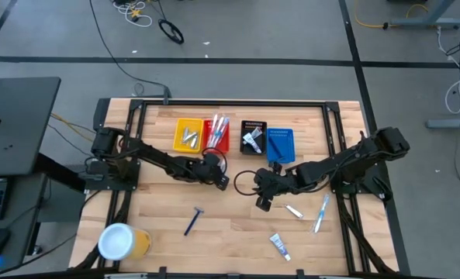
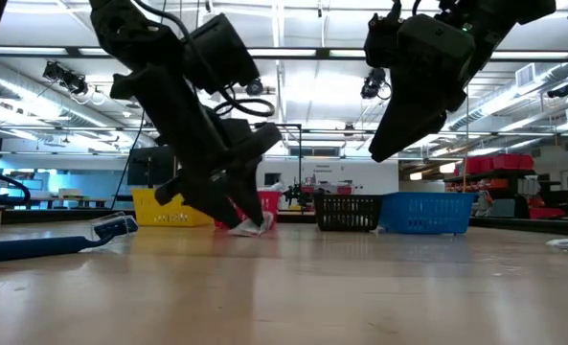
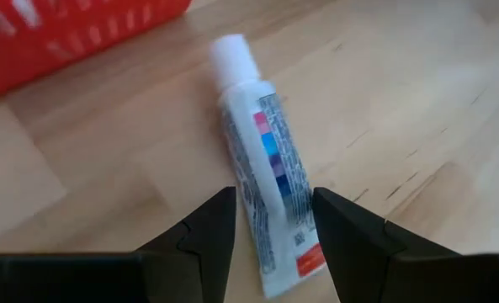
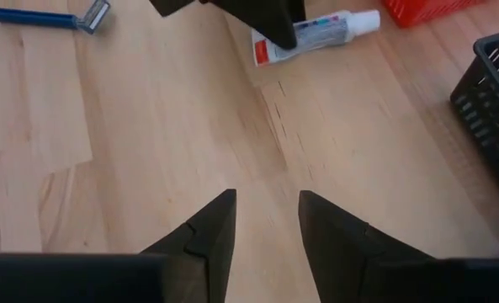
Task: Pick & Place Travel size toiletries
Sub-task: Put the white toothpaste into the black bin, then put the blue razor into the blue bin
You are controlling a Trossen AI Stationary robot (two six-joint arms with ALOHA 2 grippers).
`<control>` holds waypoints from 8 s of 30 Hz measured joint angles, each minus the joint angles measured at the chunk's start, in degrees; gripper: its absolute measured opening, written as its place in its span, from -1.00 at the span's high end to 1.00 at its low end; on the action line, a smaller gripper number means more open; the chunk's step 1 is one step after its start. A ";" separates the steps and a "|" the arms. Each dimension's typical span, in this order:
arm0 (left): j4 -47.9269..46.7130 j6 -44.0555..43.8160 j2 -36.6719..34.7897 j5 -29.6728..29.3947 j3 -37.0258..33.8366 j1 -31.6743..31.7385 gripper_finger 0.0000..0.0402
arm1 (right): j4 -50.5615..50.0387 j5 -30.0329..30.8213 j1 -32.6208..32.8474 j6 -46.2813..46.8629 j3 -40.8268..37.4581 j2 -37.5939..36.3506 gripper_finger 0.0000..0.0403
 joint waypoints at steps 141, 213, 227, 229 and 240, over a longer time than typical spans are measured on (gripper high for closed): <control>21.31 51.72 1.48 4.70 0.06 -2.13 0.17 | 11.46 5.30 -31.67 -18.22 -1.11 8.52 0.25; -35.15 -19.05 1.50 2.46 10.39 -30.33 0.17 | 36.52 2.84 3.98 6.30 -22.12 -6.64 0.07; -34.67 -16.29 1.42 3.56 10.20 -29.62 0.38 | 36.87 3.23 3.78 5.36 -22.12 -6.64 0.07; -34.71 -16.28 1.42 3.37 10.18 -29.41 0.50 | 36.87 3.23 3.78 5.36 -22.12 -6.64 0.07; -30.82 -11.40 1.81 -8.07 13.29 -26.38 0.80 | 41.08 2.71 3.78 -5.82 -22.14 -6.64 0.07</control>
